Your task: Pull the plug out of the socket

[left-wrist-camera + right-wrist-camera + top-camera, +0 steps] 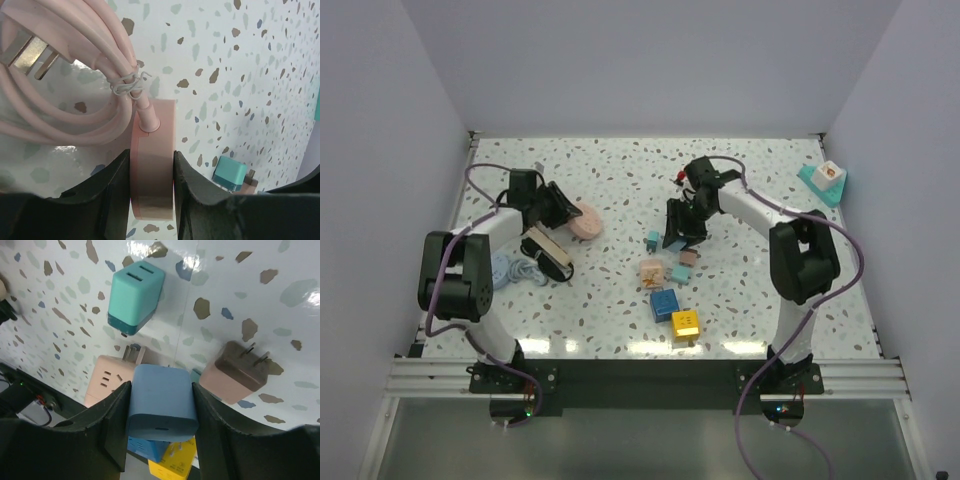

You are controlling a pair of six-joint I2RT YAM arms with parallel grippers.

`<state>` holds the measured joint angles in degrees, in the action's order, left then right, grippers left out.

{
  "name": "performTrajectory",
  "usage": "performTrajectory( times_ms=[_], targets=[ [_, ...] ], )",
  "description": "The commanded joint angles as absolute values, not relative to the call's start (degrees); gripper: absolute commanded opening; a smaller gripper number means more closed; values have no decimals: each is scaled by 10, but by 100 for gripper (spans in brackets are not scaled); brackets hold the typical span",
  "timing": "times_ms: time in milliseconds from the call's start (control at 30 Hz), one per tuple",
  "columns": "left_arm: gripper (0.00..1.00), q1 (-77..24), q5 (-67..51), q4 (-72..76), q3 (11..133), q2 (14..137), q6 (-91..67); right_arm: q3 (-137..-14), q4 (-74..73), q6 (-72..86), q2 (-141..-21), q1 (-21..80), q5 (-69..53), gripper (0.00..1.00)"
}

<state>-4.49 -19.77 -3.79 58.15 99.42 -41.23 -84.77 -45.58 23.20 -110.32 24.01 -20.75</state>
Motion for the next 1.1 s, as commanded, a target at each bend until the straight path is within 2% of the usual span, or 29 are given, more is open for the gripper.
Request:
performTrajectory(
  times_ms=[0, 67, 133, 167, 233, 267, 333, 367, 433, 533, 600, 667, 700, 733, 800, 833, 867, 933, 967, 1067],
  targets=[
    [0, -30, -152, -68, 560, 951, -395, -834, -459, 211, -1099, 258, -250, 13],
    [0, -26, -130, -77, 546, 937, -400, -821, -460, 209, -1098, 265, -247, 23],
    [8, -23, -118, -82, 531, 926, -405, -810, -457, 212, -1093, 269, -245, 33],
    [23, -21, -116, -82, 528, 916, -405, -809, -458, 212, -1089, 269, -244, 43],
    [37, -21, -102, -94, 523, 899, -408, -816, -467, 212, -1077, 269, -235, 51],
    [43, -21, -97, -95, 522, 892, -409, -822, -473, 210, -1075, 269, -229, 60],
    [52, -20, -71, -107, 521, 870, -412, -846, -489, 205, -1072, 270, -215, 69],
    [60, -20, -58, -113, 522, 862, -412, -867, -499, 198, -1078, 270, -210, 75],
    [64, -20, -48, -119, 523, 844, -413, -888, -511, 193, -1090, 270, -204, 80],
    [78, -20, -38, -132, 529, 831, -413, -931, -519, 190, -1117, 269, -195, 86],
    [83, -20, -38, -134, 532, 827, -412, -948, -512, 198, -1127, 269, -179, 85],
    [84, -20, -46, -132, 530, 822, -410, -975, -504, 203, -1145, 270, -168, 76],
    [84, -19, -49, -129, 529, 823, -410, -986, -498, 210, -1155, 270, -153, 69],
    [84, -20, -66, -122, 526, 820, -406, -1004, -491, 212, -1174, 270, -150, 52],
    [78, -20, -83, -106, 523, 823, -404, -1028, -487, 217, -1200, 270, -148, 29],
    [71, -20, -114, -94, 520, 825, -397, -1045, -480, 218, -1212, 271, -148, 20],
    [57, -20, -131, -80, 518, 828, -395, -1050, -475, 220, -1235, 271, -151, 6],
    [45, -21, -175, -63, 519, 844, -392, -1059, -455, 223, -1252, 271, -168, 0],
    [32, -21, -190, -55, 519, 849, -389, -1056, -440, 229, -1259, 271, -174, 0],
    [8, -28, -225, -26, 519, 860, -387, -1018, -357, 259, -1259, 270, -195, 0]
  ],
)
